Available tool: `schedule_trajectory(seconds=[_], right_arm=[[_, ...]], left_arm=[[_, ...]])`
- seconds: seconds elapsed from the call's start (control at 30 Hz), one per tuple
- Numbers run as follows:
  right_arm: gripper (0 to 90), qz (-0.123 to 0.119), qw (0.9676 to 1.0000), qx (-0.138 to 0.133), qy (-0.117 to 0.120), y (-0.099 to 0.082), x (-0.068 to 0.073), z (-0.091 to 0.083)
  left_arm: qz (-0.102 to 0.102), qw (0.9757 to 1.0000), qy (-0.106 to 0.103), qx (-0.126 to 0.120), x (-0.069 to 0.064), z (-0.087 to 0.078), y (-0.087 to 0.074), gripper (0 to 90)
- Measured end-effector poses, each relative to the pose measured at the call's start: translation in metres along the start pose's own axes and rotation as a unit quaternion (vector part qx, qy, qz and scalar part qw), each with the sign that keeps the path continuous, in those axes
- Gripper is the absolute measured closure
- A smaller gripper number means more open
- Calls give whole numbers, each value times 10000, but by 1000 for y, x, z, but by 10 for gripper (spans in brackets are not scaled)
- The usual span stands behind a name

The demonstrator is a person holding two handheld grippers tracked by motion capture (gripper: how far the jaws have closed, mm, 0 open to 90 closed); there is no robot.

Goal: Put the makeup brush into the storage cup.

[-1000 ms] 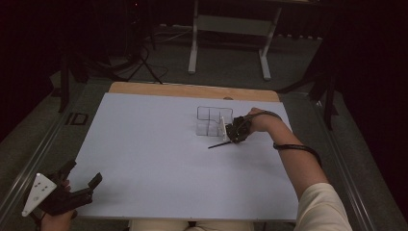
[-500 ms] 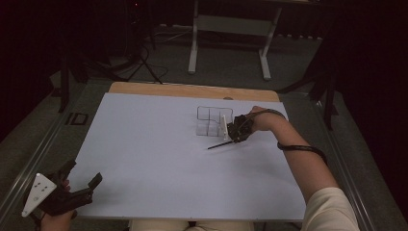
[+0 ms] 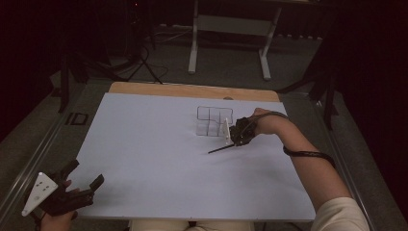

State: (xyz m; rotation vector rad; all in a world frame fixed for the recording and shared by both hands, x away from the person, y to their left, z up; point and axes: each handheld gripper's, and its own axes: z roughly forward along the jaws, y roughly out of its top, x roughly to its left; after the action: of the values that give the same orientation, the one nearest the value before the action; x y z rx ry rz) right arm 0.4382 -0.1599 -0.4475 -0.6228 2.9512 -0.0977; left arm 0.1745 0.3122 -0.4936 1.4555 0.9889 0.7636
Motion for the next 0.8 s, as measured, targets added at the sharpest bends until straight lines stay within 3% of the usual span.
schedule_trajectory(seconds=[0.17, 0.2, 0.33, 0.37, 0.4, 0.57, 0.63, 0.7, 0.77, 0.8], right_arm=[[842, -37, 10000, -88, -30, 3, 6, -9], [842, -59, 9999, -97, -58, 4, 8, -12], [842, -105, 9997, -137, -157, 8, 14, -26], [842, -129, 9996, -143, -184, 9, 15, -30], [842, -124, 9996, -141, -208, 9, 16, -34], [842, -114, 9994, -218, -245, 8, 21, -43], [842, -128, 9993, -259, -230, 9, 24, -44], [841, -164, 9991, -307, -223, 11, 26, -46], [842, -183, 9992, -263, -223, 13, 28, -47], [842, -210, 9991, -272, -236, 13, 28, -48]], left_arm=[[31, 9996, -272, 69, -6, 4, 5, 21], [55, 9988, -469, 104, -10, 9, 9, 21], [29, 9956, -897, 263, -18, 22, 17, 22], [29, 9956, -897, 263, -18, 22, 17, 23], [153, 9936, -1047, 393, -23, 28, 20, 23], [-274, 9843, -1572, 759, -33, 51, 29, 55], [-258, 9834, -1632, 746, -39, 61, 32, 55], [-304, 9790, -1902, 676, -43, 70, 35, 54], [-217, 9774, -1975, 720, -49, 80, 38, 53], [-154, 9747, -2094, 763, -52, 84, 39, 53]])
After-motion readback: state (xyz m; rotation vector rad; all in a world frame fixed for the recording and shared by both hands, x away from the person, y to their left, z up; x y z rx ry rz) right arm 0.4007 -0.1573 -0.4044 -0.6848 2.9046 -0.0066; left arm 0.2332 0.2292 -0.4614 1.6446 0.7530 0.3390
